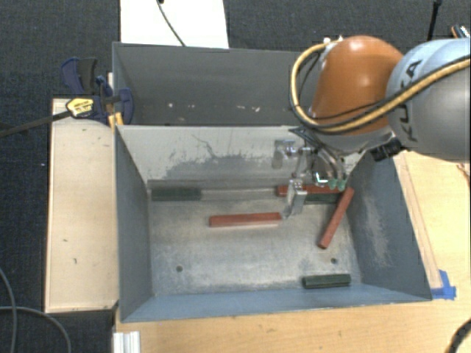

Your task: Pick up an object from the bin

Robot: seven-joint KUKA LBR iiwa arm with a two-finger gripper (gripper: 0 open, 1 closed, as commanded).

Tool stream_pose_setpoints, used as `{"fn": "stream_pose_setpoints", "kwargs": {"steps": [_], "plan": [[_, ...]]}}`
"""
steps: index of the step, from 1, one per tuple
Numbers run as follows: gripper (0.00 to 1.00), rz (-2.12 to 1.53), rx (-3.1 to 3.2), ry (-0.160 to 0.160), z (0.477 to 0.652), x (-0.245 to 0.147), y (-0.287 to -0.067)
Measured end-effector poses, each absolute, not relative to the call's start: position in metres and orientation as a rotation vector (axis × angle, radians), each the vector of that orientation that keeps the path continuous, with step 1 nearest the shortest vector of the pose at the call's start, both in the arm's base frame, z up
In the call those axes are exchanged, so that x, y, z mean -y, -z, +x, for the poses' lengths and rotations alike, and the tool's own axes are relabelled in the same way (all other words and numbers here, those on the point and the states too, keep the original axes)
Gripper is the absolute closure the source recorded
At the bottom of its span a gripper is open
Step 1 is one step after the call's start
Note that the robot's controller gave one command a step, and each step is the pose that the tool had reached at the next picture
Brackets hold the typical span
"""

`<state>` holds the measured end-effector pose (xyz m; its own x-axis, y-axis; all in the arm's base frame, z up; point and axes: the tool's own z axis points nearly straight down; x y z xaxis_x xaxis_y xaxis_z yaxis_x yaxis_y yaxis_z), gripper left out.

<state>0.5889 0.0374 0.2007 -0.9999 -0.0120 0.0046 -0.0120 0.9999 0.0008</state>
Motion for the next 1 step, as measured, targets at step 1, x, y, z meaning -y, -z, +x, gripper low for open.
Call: {"fn": "stream_pose_setpoints", "kwargs": {"steps": [1], "plan": [[0.00, 0.090, 3.135, 0.000, 0.5772, -0.0283, -0.0659]]}}
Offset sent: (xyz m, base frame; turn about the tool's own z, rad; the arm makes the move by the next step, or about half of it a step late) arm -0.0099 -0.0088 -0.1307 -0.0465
